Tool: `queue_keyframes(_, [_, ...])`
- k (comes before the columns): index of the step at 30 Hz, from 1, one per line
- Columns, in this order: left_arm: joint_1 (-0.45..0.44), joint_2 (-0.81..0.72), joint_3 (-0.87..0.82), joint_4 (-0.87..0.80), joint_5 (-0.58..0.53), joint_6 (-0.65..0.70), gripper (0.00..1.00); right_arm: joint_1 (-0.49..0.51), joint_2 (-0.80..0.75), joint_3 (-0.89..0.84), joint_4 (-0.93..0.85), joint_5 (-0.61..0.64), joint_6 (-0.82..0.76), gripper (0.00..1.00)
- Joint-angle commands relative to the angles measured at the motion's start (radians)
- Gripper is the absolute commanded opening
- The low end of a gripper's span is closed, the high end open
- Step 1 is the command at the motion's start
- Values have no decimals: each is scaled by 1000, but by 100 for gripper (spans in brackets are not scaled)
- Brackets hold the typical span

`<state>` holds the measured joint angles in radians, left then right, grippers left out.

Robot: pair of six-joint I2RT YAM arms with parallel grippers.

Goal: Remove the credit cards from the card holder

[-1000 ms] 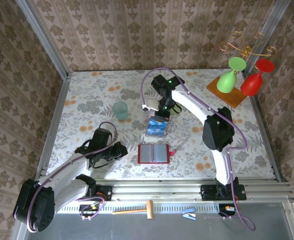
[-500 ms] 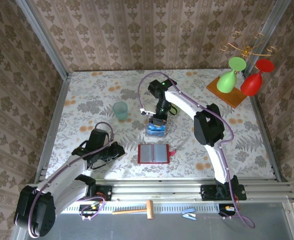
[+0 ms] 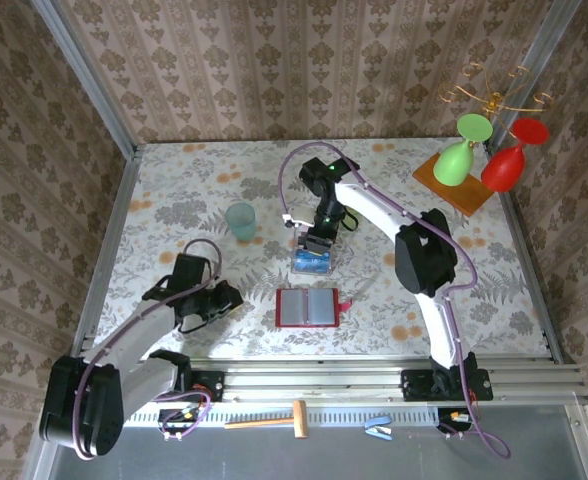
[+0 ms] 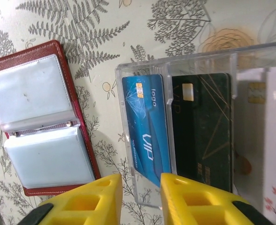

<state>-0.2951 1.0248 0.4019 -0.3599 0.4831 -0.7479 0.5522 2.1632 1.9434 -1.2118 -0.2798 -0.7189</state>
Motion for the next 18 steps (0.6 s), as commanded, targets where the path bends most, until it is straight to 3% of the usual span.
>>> queue_keyframes(1, [38,29,63,-39,-31,100,29,-6,-105,-73,74,54,63,32])
queue_keyframes(4, [75,61,93,-43,-54,141,46,-8,-187,-180,164,118,114,36])
queue_keyframes(8, [92,100,158,-70,-146,213,57,-8,-291,-328,261,219,187,48])
queue_keyframes(9, [96,107,174,-78,-172,230,59,-9,-311,-359,275,240,202,58])
queue_keyframes(12, [103,121,210,-93,-251,269,79,-12,-382,-460,326,284,239,76])
queue_keyframes(14, [109,128,230,-100,-303,291,96,-16,-438,-535,387,310,265,96])
queue_keyframes(18, [121,154,268,-115,-396,330,100,-28,-535,-680,505,359,308,100])
